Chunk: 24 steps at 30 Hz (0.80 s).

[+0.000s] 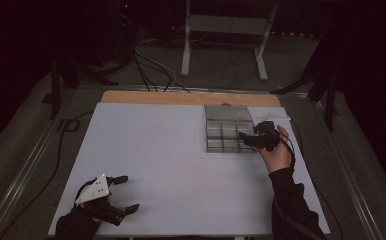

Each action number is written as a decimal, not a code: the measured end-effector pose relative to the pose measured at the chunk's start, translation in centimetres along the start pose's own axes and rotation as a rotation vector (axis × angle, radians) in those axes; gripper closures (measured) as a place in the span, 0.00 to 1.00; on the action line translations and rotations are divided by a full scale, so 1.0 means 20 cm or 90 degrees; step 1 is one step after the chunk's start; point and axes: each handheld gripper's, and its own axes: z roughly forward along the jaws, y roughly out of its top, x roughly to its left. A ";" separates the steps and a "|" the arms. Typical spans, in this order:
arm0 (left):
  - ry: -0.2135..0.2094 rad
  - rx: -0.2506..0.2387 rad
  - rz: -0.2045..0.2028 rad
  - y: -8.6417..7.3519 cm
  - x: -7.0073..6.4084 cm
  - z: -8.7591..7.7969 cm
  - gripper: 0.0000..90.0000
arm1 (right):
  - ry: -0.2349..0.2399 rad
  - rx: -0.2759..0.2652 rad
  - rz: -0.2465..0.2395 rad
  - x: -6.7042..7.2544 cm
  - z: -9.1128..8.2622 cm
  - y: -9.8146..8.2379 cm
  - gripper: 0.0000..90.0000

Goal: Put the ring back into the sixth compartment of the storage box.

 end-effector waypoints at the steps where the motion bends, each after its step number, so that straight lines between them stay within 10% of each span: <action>1: 0.001 0.000 -0.001 0.00 0.00 0.00 0.01 | 0.006 -0.003 0.001 0.01 -0.01 0.00 0.29; 10: 0.000 -0.001 -0.001 0.00 0.00 0.00 0.01 | 0.066 0.014 -0.005 0.06 -0.07 0.03 0.00; 24: 0.000 -0.001 -0.002 0.00 0.00 0.00 0.01 | 0.118 0.005 -0.013 0.11 -0.16 -0.05 0.00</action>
